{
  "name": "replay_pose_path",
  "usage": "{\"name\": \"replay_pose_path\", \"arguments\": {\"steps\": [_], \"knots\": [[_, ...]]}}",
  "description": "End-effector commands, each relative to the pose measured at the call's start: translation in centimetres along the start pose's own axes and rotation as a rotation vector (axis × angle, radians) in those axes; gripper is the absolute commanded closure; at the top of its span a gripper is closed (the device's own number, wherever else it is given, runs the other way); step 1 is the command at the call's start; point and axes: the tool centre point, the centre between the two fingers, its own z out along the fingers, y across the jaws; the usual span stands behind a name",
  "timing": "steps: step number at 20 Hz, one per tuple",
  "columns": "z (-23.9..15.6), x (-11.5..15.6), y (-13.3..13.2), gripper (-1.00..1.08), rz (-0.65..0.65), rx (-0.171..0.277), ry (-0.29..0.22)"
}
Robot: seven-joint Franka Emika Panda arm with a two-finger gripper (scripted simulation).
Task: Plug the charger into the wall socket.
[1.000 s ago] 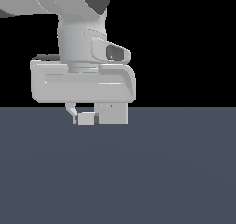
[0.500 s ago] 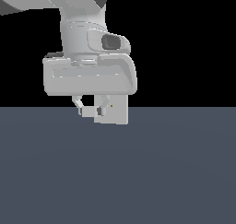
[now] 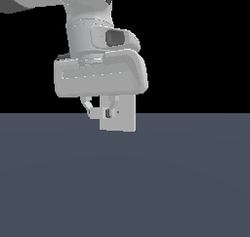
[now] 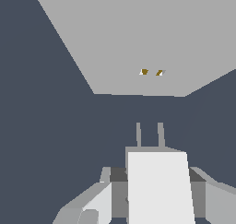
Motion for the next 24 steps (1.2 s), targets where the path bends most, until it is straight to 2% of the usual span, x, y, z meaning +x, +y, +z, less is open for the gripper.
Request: {"name": "replay_pose_path", "arguments": {"steps": [1, 16, 24], "knots": [[-0.1, 0.1, 0.1, 1.08, 0.021, -0.005, -0.001], [-0.1, 0.3, 0.2, 1.08, 0.031, -0.008, -0.002], [0.4, 2.5, 0.3, 1.08, 0.03, -0.007, -0.003]]}}
